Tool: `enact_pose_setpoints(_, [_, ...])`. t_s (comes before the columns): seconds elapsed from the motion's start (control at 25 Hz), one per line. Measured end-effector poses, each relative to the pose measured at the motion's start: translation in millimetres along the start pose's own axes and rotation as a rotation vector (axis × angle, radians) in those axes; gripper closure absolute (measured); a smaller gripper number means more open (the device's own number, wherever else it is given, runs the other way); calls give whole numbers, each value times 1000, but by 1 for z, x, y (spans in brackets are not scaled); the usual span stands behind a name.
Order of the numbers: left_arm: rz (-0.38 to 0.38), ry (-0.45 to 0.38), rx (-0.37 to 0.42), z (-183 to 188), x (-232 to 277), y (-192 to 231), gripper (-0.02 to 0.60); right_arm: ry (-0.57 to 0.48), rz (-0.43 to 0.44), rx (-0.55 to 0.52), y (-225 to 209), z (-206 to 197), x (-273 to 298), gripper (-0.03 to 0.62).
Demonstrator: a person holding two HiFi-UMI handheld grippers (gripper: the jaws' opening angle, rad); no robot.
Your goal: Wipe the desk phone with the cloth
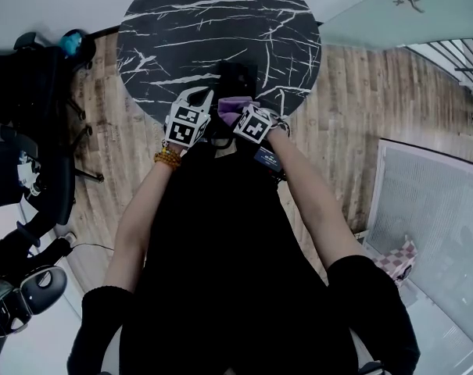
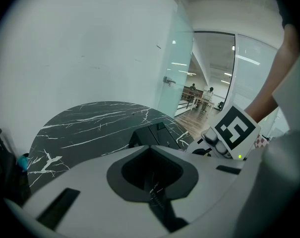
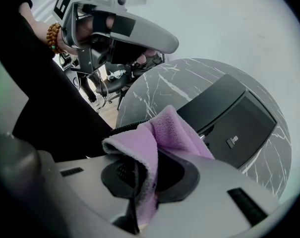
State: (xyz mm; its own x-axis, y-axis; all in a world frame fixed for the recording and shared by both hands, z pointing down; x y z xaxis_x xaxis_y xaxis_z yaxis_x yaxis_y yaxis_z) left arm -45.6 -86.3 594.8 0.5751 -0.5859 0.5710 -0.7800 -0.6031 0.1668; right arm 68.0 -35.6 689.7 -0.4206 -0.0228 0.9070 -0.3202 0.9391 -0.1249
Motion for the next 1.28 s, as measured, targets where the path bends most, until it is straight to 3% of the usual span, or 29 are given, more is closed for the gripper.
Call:
enact_pose_setpoints(0.68, [4, 0, 11, -1, -2, -2, 568, 21, 0, -10, 5, 0, 4, 536])
enact_pose_setpoints(0.88, [7, -8, 14, 3, -5, -3, 568, 42, 79, -8, 1, -2, -9, 534])
enact_pose_setpoints(1.04, [7, -8, 14, 1, -6, -2, 568, -74, 170, -21, -14, 16, -36, 536])
enact_pose_setpoints(1.16, [4, -5, 13, 1, -6, -3, 568, -166, 104, -59, -42, 32, -65, 536])
enact_pose_setpoints(1.28, [-1, -6, 17, 1, -6, -5, 568, -226, -80, -125, -79, 49, -96, 536])
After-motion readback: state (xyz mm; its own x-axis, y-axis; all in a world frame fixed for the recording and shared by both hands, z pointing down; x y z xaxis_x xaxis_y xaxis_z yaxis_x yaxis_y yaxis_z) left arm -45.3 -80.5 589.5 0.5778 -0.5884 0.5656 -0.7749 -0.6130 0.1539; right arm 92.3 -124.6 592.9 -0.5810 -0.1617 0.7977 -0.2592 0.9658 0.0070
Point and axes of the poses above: the fingertips, and each gripper's own axes: x forward along the fingers, y to its left, z out of its top, the point moved 5 cm from there along -x, backward along the fingers
